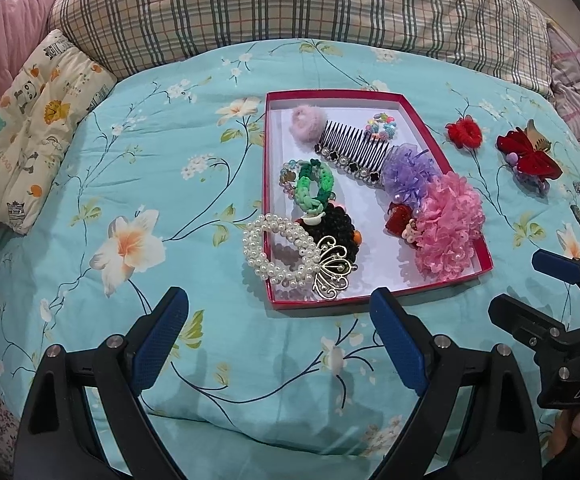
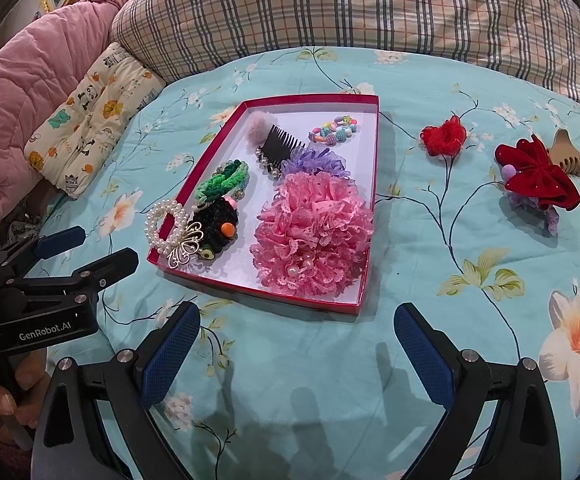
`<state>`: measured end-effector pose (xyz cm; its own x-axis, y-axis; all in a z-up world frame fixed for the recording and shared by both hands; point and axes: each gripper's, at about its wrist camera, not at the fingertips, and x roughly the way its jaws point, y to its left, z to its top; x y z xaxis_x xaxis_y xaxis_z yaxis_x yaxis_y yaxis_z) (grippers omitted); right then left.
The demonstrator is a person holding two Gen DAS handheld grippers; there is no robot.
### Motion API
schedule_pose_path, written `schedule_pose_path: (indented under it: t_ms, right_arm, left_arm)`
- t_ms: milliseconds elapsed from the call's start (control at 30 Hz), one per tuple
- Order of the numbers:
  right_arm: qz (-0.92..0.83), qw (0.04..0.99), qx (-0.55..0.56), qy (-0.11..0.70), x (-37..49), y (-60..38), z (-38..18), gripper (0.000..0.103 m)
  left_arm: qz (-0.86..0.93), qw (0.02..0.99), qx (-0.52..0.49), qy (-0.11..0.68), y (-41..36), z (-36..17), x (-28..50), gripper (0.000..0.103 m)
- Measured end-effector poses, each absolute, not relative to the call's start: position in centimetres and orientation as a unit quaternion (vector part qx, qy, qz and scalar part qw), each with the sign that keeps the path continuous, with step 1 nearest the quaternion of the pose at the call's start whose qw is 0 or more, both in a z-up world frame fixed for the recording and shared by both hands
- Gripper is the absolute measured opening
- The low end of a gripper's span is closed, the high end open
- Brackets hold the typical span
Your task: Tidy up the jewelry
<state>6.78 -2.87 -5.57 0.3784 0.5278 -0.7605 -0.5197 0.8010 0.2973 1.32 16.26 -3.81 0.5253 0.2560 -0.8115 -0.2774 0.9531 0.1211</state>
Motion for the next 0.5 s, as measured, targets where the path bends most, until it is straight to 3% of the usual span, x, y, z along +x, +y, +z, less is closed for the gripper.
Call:
schedule_pose_path:
  t_ms: [500]
  right_arm:
    - [0.317,0.830,0.003,0.459,6.62,-2.80,-5.47,0.099]
  left_arm:
    - [0.154,0.877,-0.001,0.456,15.99,-3.64,1.28,0.093]
